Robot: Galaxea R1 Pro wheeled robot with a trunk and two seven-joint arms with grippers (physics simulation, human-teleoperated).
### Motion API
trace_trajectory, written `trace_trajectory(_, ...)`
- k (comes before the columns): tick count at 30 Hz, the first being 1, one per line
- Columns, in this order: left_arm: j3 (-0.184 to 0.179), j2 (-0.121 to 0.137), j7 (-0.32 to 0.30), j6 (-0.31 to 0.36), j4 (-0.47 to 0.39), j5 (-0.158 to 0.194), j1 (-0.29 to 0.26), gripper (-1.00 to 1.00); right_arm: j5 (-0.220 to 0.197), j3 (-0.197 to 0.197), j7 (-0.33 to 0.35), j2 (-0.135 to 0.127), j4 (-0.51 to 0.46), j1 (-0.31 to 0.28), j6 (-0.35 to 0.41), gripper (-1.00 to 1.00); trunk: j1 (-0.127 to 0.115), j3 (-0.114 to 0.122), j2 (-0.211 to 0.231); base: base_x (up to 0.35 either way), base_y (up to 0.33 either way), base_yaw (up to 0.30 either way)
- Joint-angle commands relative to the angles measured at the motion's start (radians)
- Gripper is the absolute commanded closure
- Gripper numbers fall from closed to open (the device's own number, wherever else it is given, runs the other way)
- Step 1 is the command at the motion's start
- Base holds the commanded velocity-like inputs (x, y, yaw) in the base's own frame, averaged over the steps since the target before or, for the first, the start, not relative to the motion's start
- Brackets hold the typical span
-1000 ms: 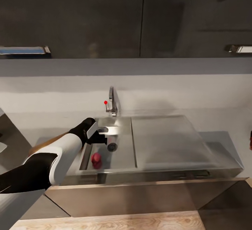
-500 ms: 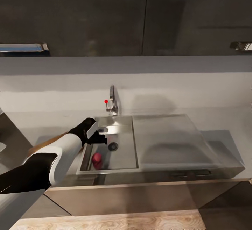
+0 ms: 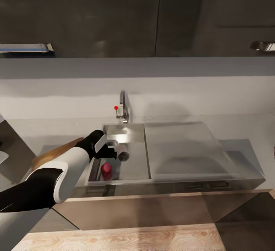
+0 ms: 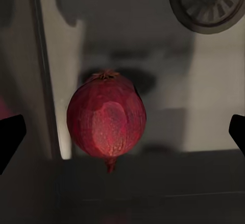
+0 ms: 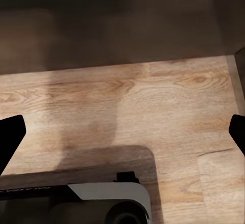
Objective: In the kitchen, take the Vidalia onion out of the sink, dice it on the chopping board with the paring knife, put the diced onion into the bowl on the countertop, then place both the paring knife and the chopping board into the sink.
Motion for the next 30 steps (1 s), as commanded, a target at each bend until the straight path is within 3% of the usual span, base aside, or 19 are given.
trace_trajectory(1, -0.001, 0.000, 0.009, 0.004, -0.001, 0.011, -0.001, -1.00, 0.000, 0.001, -0.004, 0.000, 0.000, 0.000, -0.002, -1.00, 0.001, -0.003, -0.002, 0.000, 0.000, 0.000)
trace_trajectory(30, -0.001, 0.000, 0.009, 0.004, -0.005, 0.011, -0.001, -1.00, 0.001, 0.001, -0.004, 0.000, 0.000, -0.001, -0.002, -1.00, 0.001, -0.035, -0.002, 0.000, 0.000, 0.000)
